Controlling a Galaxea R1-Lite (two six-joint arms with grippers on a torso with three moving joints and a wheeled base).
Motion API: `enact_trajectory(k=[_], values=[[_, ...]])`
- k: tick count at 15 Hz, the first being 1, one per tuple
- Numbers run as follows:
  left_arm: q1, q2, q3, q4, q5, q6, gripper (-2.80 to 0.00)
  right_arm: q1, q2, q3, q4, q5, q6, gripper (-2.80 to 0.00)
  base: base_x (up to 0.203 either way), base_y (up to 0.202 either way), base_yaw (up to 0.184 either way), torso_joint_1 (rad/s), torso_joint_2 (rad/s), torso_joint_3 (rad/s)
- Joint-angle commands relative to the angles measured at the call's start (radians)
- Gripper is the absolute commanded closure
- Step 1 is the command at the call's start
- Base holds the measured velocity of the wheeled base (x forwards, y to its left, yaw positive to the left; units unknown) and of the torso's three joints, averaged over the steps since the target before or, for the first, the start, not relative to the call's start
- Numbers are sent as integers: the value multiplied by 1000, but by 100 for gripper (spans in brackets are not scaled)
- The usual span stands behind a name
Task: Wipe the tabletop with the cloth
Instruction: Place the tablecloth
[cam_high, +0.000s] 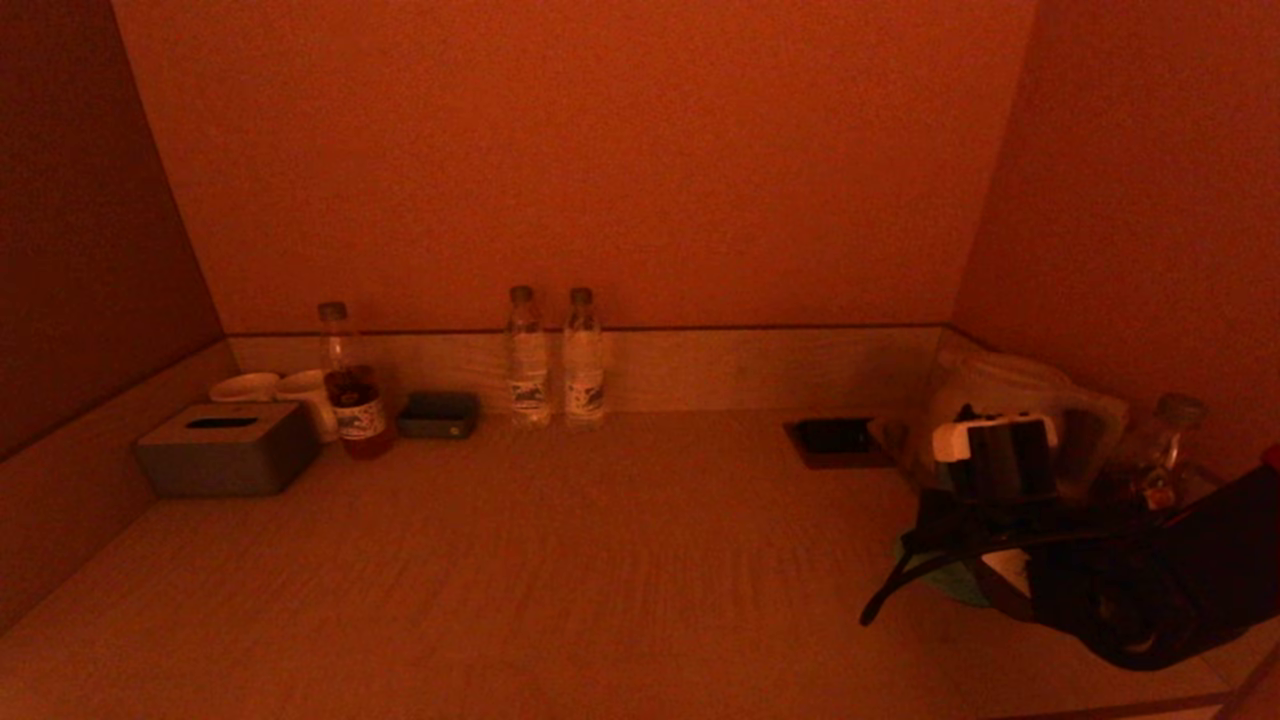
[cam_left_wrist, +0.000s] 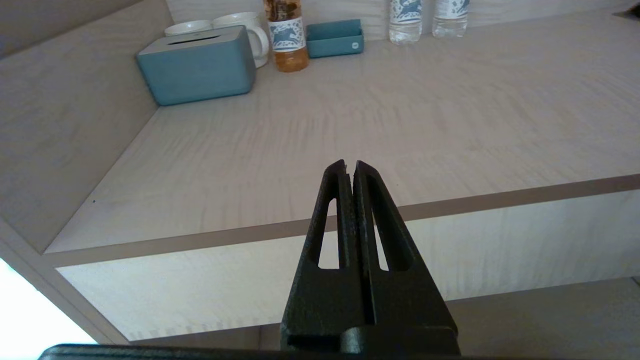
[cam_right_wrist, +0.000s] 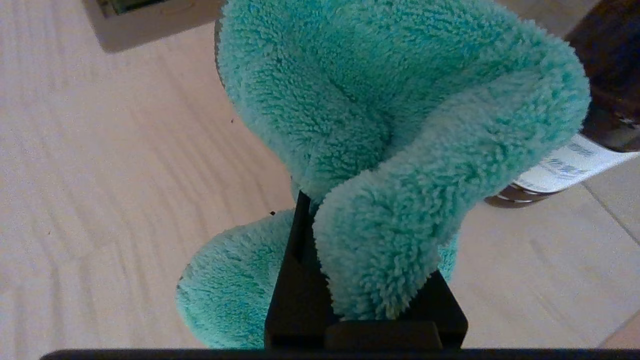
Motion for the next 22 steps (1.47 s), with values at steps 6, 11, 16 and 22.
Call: enact_trajectory(k=[6,11,16,22], values=[[0,0,0,0,0,0,0,-34,13,10,-2,-27,14,0,0,0,0,0,0,0],[0,0,0,0,0,0,0,-72,41,19,-4,-25,47,0,0,0,0,0,0,0],[-1,0,0,0,0,0,0,-80,61,22,-7,-24,74,0,0,0,0,0,0,0],[-1,0,0,2,0,0,0,-80,82,18,-7,-23,95,0,0,0,0,0,0,0]])
